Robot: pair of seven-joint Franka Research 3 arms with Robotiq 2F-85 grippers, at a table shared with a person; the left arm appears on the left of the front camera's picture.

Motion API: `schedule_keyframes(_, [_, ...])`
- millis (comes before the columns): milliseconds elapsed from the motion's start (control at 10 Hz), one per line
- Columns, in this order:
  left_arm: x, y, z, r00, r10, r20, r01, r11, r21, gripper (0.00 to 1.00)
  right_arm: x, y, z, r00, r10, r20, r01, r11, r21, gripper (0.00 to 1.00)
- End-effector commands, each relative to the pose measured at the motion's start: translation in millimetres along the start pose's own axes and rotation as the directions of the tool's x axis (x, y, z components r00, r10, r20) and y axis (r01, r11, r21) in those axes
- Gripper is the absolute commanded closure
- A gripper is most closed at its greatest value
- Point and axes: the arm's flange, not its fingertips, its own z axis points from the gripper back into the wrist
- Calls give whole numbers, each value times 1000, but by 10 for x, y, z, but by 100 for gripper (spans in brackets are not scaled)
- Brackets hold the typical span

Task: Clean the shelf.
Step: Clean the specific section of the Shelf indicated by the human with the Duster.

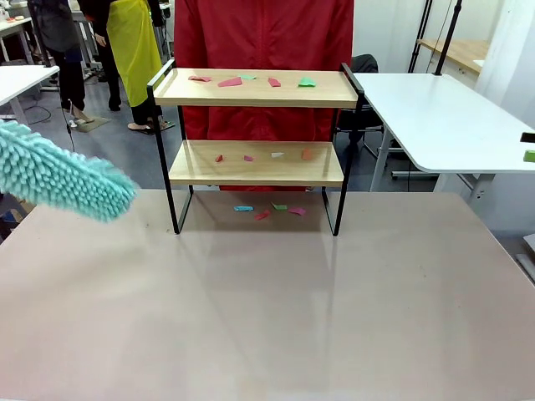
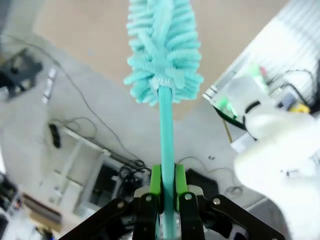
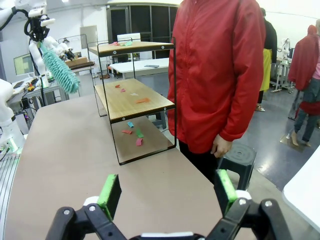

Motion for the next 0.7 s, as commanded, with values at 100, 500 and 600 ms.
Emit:
schedule_keyframes(100, [-41,-89,-323,959,-284,-8,284,958,-30,87,40,10,-12,1000,7,0,-7,1000,1,0])
schedule_keyframes(500, [-197,-245,-759,916,-397,55,396,918,24,87,40,10,-12,1000,7,0,-7,1000,1,0])
schedule_keyframes(600, [-159,-258,-798,905,-417,87,415,909,38,87,40,10,-12,1000,7,0,-7,1000,1,0])
